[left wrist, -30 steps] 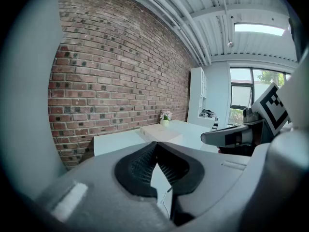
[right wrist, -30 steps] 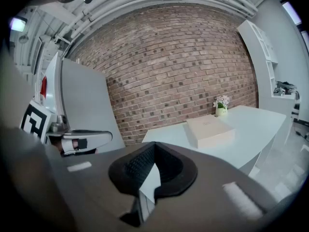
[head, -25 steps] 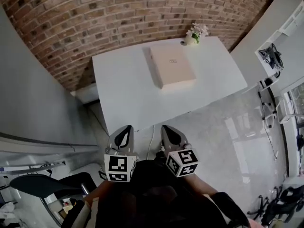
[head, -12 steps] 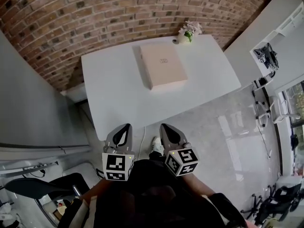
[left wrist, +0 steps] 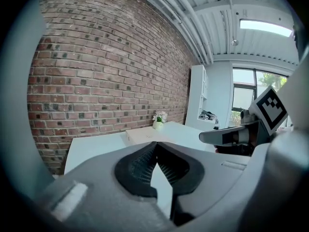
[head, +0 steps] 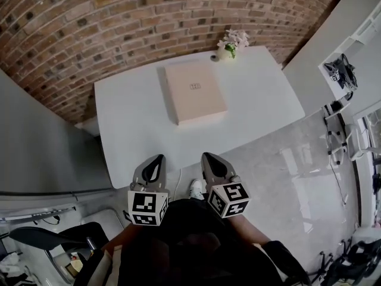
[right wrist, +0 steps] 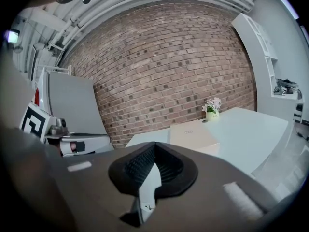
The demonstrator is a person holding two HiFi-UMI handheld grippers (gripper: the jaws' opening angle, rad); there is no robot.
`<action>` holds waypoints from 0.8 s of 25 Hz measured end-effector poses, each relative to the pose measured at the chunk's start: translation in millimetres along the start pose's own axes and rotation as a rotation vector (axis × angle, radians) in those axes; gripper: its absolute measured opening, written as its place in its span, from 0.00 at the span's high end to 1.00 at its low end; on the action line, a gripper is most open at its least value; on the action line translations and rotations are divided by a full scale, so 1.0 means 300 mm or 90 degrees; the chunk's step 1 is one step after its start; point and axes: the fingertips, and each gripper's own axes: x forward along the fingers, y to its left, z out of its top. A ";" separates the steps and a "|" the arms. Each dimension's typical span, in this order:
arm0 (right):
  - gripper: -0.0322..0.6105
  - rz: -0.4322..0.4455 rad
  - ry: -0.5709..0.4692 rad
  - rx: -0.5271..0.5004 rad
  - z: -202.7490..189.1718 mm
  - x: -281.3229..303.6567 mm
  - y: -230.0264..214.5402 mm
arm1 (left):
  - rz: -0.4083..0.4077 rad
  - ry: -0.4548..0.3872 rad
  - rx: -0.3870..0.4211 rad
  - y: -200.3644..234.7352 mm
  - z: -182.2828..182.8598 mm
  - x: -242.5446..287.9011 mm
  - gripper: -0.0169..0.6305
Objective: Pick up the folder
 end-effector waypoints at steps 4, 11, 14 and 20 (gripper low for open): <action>0.95 0.015 0.008 0.008 0.018 0.002 -0.117 | 0.015 0.008 -0.005 -0.071 0.020 0.091 0.98; 0.95 0.037 0.026 0.019 0.033 -0.003 -0.283 | 0.034 0.026 -0.006 -0.187 0.031 0.198 0.98; 0.95 0.038 0.027 0.026 0.040 0.003 -0.322 | 0.040 0.034 -0.004 -0.198 0.036 0.217 0.98; 0.95 0.029 0.039 0.035 0.030 0.044 -0.359 | 0.034 0.042 -0.013 -0.183 0.024 0.272 0.98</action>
